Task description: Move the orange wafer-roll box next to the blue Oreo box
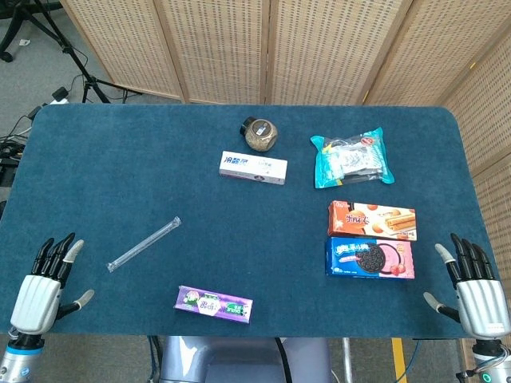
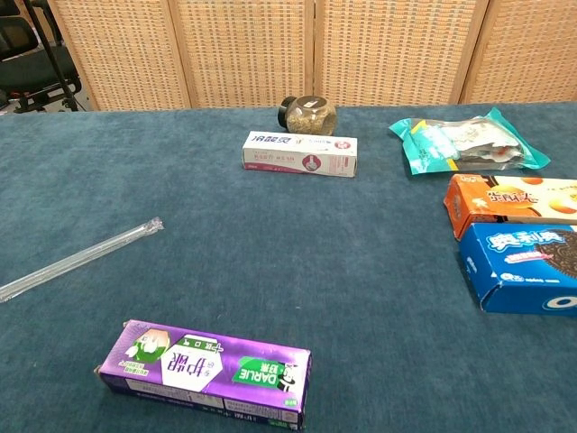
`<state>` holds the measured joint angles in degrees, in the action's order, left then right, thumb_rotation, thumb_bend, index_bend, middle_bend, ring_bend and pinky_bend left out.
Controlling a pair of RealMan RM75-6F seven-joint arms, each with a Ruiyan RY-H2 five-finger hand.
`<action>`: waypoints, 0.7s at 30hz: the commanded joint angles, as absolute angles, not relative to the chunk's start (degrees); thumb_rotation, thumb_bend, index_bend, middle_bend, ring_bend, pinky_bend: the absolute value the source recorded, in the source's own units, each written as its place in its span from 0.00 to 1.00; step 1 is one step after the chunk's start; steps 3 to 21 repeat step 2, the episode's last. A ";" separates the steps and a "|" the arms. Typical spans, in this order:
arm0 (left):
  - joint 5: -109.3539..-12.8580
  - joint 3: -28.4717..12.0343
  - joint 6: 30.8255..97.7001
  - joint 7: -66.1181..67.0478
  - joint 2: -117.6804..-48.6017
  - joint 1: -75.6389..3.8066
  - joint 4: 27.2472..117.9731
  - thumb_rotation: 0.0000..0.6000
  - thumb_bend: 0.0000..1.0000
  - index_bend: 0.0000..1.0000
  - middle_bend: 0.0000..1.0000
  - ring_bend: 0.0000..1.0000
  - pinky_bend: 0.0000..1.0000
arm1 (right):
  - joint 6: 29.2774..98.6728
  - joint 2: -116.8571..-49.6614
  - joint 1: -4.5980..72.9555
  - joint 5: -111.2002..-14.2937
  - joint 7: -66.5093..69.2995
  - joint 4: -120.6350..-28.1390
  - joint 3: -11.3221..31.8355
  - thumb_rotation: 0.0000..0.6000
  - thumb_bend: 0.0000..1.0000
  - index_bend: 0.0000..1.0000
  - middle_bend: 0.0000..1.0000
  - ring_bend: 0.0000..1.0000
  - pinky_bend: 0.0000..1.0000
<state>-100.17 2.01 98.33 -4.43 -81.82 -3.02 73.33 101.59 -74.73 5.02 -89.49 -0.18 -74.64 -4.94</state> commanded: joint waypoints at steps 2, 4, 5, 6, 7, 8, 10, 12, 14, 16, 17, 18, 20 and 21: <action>-101.13 2.37 99.33 -4.14 -81.66 -2.77 72.95 1.00 0.13 0.00 0.00 0.10 0.01 | 101.13 -74.33 4.65 -89.95 -0.21 -75.25 -4.48 1.00 0.10 0.13 0.00 0.00 0.08; -101.13 2.37 99.33 -4.14 -81.66 -2.77 72.95 1.00 0.13 0.00 0.00 0.10 0.01 | 101.13 -74.33 4.65 -89.95 -0.21 -75.25 -4.48 1.00 0.10 0.13 0.00 0.00 0.08; -101.13 2.37 99.33 -4.14 -81.66 -2.77 72.95 1.00 0.13 0.00 0.00 0.10 0.01 | 101.13 -74.33 4.65 -89.95 -0.21 -75.25 -4.48 1.00 0.10 0.13 0.00 0.00 0.08; -101.13 2.37 99.33 -4.14 -81.66 -2.77 72.95 1.00 0.13 0.00 0.00 0.10 0.01 | 101.13 -74.33 4.65 -89.95 -0.21 -75.25 -4.48 1.00 0.10 0.13 0.00 0.00 0.08; -101.13 2.37 99.33 -4.14 -81.66 -2.77 72.95 1.00 0.13 0.00 0.00 0.10 0.01 | 101.13 -74.33 4.65 -89.95 -0.21 -75.25 -4.48 1.00 0.10 0.13 0.00 0.00 0.08; -101.13 2.37 99.33 -4.14 -81.66 -2.77 72.95 1.00 0.13 0.00 0.00 0.10 0.01 | 101.13 -74.33 4.65 -89.95 -0.21 -75.25 -4.48 1.00 0.10 0.13 0.00 0.00 0.08; -101.13 2.37 99.33 -4.14 -81.66 -2.77 72.95 1.00 0.13 0.00 0.00 0.10 0.01 | 101.13 -74.33 4.65 -89.95 -0.21 -75.25 -4.48 1.00 0.10 0.13 0.00 0.00 0.08; -101.13 2.37 99.33 -4.14 -81.66 -2.77 72.95 1.00 0.13 0.00 0.00 0.10 0.01 | 101.13 -74.33 4.65 -89.95 -0.21 -75.25 -4.48 1.00 0.10 0.13 0.00 0.00 0.08; -101.13 2.37 99.33 -4.14 -81.66 -2.77 72.95 1.00 0.13 0.00 0.00 0.10 0.01 | 101.13 -74.33 4.65 -89.95 -0.21 -75.25 -4.48 1.00 0.10 0.13 0.00 0.00 0.08; -101.13 2.37 99.33 -4.14 -81.66 -2.77 72.95 1.00 0.13 0.00 0.00 0.10 0.01 | 101.13 -74.33 4.65 -89.95 -0.21 -75.25 -4.48 1.00 0.10 0.13 0.00 0.00 0.08; -101.13 2.37 99.33 -4.14 -81.66 -2.77 72.95 1.00 0.13 0.00 0.00 0.10 0.01 | 101.13 -74.33 4.65 -89.95 -0.21 -75.25 -4.48 1.00 0.10 0.13 0.00 0.00 0.08; -101.13 2.37 99.33 -4.14 -81.66 -2.77 72.95 1.00 0.13 0.00 0.00 0.10 0.01 | 101.13 -74.33 4.65 -89.95 -0.21 -75.25 -4.48 1.00 0.10 0.13 0.00 0.00 0.08; -101.13 2.37 99.33 -4.14 -81.66 -2.77 72.95 1.00 0.13 0.00 0.00 0.10 0.01 | 101.13 -74.33 4.65 -89.95 -0.21 -75.25 -4.48 1.00 0.10 0.13 0.00 0.00 0.08; -101.13 2.37 99.33 -4.14 -81.66 -2.77 72.95 1.00 0.13 0.00 0.00 0.10 0.01 | 101.13 -74.33 4.65 -89.95 -0.21 -75.25 -4.48 1.00 0.10 0.13 0.00 0.00 0.08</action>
